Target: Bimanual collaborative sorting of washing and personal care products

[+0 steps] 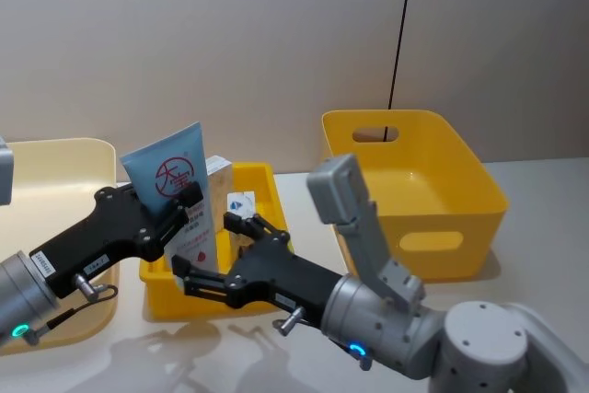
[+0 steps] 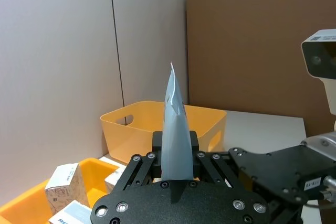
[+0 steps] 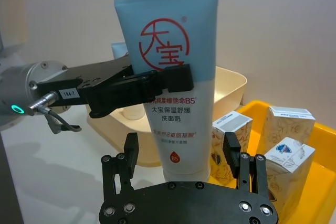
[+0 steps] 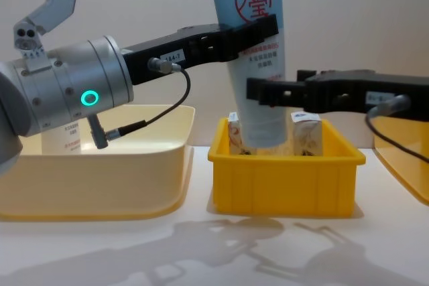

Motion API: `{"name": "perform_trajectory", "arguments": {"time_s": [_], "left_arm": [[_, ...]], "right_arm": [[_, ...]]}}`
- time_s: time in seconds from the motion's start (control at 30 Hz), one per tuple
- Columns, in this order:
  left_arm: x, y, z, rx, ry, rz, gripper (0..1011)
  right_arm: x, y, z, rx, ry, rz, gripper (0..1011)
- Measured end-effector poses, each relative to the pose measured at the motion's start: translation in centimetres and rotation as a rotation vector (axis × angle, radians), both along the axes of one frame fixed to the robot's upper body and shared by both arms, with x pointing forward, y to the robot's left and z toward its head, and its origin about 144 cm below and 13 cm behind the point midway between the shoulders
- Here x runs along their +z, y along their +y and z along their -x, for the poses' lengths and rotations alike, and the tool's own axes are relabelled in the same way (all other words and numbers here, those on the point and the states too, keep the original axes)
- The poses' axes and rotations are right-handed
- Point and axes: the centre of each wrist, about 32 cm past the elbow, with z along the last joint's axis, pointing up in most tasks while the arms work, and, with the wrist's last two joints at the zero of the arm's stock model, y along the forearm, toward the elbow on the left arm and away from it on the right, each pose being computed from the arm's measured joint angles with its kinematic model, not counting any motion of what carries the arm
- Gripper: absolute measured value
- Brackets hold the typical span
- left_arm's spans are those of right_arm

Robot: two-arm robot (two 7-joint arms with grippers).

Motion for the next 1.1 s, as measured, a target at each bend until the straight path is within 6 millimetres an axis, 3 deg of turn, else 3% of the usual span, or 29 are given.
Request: {"name": "perform_trajectory", "arguments": {"time_s": [0.63, 0.93, 1.1], "left_arm": [[0.0, 0.0, 0.0, 0.001, 0.000, 0.000, 255], [0.0, 0.0, 0.0, 0.000, 0.000, 0.000, 255], [0.0, 0.0, 0.0, 0.000, 0.000, 0.000, 255]], "right_arm": [[-0.1, 2.9, -1.7, 0.005, -0.029, 0.089, 996], [-0.1, 3.5, -2.1, 0.005, -0.042, 0.106, 813], [-0.1, 3.7, -2.2, 0.007, -0.048, 0.110, 772]]}}
